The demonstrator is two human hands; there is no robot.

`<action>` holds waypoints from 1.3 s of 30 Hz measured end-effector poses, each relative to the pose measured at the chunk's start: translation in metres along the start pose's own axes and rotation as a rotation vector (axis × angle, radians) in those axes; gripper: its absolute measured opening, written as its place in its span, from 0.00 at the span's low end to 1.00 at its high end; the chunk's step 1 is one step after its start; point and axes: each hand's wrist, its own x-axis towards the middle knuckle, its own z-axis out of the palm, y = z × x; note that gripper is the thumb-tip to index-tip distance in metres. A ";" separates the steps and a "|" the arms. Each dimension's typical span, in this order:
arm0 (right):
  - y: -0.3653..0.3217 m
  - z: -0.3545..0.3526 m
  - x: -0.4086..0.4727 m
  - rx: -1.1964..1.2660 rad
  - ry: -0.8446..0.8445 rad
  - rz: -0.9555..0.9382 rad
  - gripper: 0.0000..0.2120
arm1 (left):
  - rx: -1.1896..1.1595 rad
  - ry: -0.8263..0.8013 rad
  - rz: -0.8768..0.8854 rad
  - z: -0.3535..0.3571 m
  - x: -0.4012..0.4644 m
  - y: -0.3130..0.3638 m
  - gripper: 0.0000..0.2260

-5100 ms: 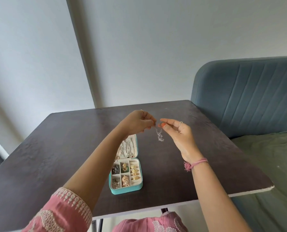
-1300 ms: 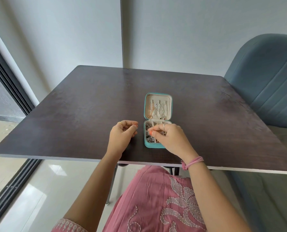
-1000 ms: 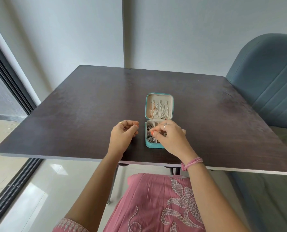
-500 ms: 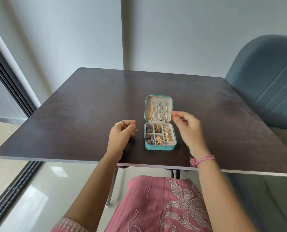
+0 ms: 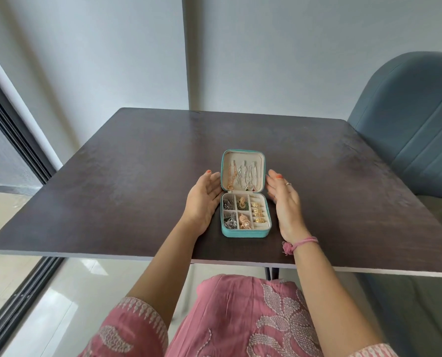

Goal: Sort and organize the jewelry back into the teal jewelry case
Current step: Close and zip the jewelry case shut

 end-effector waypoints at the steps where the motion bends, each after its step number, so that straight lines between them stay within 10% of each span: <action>1: 0.000 0.001 -0.001 -0.005 -0.009 0.004 0.12 | 0.000 0.002 0.000 0.000 0.001 -0.001 0.21; 39: -0.003 -0.014 -0.005 0.211 -0.003 0.029 0.16 | -0.085 -0.028 0.041 -0.001 -0.002 -0.002 0.13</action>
